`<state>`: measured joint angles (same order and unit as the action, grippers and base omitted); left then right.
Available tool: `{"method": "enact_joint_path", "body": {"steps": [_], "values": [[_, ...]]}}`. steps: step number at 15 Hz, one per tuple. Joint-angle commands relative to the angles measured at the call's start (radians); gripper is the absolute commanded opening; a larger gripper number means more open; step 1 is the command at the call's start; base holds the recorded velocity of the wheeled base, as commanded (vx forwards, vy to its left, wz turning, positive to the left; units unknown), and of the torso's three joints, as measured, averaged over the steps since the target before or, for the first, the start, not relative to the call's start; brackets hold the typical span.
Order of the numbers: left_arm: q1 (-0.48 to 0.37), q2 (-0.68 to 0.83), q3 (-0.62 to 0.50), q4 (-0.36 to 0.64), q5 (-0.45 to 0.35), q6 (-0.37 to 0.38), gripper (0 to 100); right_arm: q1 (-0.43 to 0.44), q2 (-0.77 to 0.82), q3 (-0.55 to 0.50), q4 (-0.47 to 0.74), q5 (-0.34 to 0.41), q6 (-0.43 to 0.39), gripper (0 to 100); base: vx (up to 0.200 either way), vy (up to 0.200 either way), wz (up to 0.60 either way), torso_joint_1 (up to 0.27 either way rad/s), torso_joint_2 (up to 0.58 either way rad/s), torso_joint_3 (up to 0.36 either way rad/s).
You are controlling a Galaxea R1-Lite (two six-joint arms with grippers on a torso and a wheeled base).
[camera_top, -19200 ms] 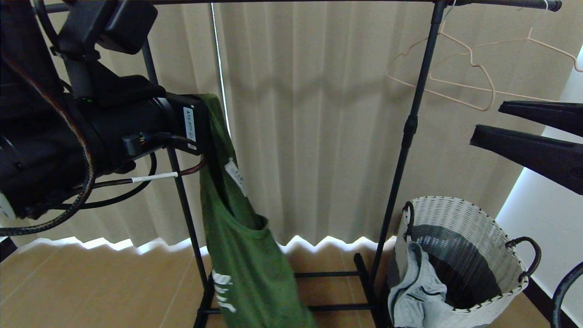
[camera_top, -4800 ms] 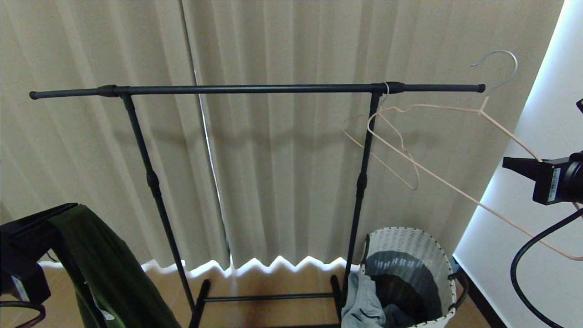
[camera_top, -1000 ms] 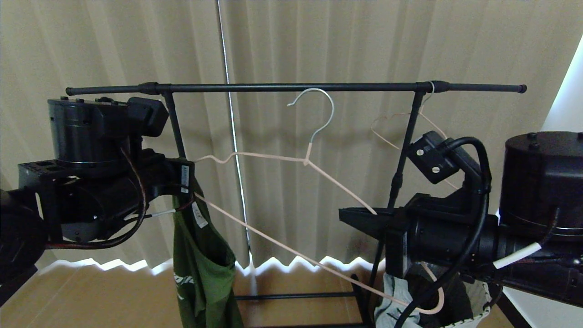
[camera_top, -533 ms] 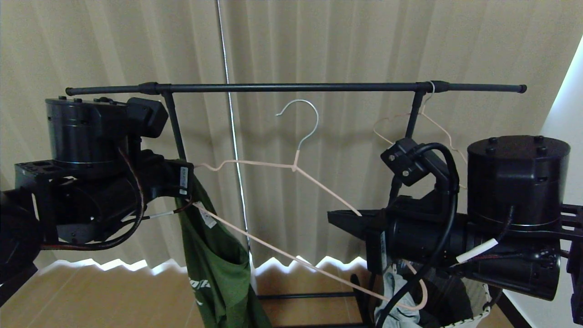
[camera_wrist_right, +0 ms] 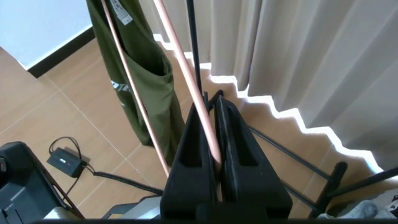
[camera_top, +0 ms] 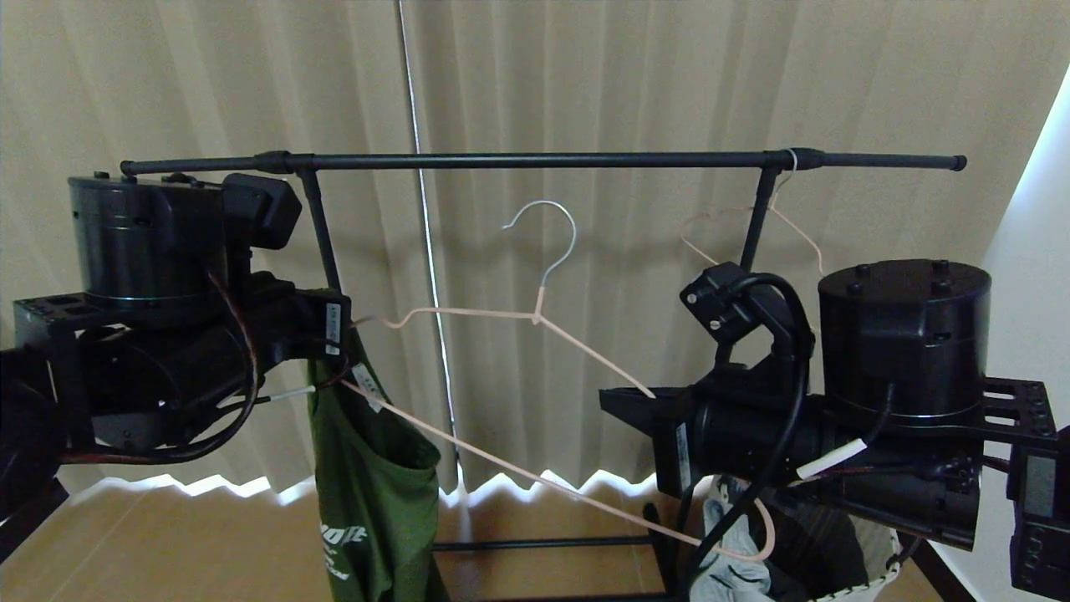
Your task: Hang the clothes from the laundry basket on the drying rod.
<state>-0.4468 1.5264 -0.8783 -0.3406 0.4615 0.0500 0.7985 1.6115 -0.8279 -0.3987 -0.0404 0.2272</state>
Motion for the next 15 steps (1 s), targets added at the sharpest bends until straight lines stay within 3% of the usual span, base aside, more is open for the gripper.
{"method": "enact_joint_path", "body": {"steps": [1, 7, 15], "values": [[-0.016, -0.008, -0.001, -0.001, 0.000, -0.001, 0, 0.001, 0.004, -0.005, -0.005, -0.001, 0.001, 0, 0.000, 0.000, 0.00, 0.000, 0.00, 0.000], [-0.075, -0.058, -0.001, 0.000, 0.000, -0.004, 0, 0.001, 0.039, -0.011, -0.058, -0.001, 0.000, 0, 0.000, 0.000, 0.00, 0.000, 0.00, 0.000], [-0.089, -0.111, -0.004, 0.000, -0.001, -0.004, 0, 0.008, 0.163, -0.111, -0.075, -0.018, 0.001, 0, 0.000, 0.000, 0.00, 0.000, 0.00, 0.000]]}}
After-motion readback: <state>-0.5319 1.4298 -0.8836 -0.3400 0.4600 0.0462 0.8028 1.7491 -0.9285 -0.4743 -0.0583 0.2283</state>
